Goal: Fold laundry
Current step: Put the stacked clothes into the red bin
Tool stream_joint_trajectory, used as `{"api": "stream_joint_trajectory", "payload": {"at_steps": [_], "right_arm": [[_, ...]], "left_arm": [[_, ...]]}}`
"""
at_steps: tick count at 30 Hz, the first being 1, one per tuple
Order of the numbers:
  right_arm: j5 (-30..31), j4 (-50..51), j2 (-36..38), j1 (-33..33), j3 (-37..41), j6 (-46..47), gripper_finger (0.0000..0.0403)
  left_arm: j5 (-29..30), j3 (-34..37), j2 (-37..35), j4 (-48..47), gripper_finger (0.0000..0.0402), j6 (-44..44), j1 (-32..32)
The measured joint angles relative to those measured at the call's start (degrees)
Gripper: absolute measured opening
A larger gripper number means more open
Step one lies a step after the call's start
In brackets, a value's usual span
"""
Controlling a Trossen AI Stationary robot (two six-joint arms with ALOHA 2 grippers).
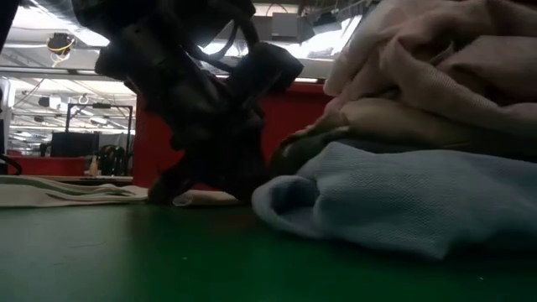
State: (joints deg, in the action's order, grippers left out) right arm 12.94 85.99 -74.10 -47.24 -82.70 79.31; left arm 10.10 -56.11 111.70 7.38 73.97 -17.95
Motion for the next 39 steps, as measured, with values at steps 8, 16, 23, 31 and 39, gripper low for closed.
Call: {"api": "stream_joint_trajectory", "payload": {"at_steps": [8,16,23,31,39], "right_arm": [[-1.1,-1.0,4.6,0.0,8.4,2.2,0.0266],[-3.9,-7.5,11.6,0.0,22.5,11.0,0.0266],[-4.8,-15.9,12.0,0.0,33.5,13.6,0.0266],[-5.0,-26.4,12.0,0.0,42.2,13.5,0.0266],[-5.0,-39.5,12.0,0.0,48.6,13.9,0.0266]], "left_arm": [[-2.3,-0.1,-4.8,-13.7,0.0002,1.1,-3.9],[-2.8,0.0,-8.4,-27.4,0.0001,5.5,-7.9],[-2.5,-0.1,-8.3,-28.9,0.0001,6.9,-8.9],[-3.3,-0.1,-8.3,-28.8,0.0006,6.9,-8.1],[-3.1,-0.1,-8.3,-28.7,0.0008,7.1,-8.1]]}}
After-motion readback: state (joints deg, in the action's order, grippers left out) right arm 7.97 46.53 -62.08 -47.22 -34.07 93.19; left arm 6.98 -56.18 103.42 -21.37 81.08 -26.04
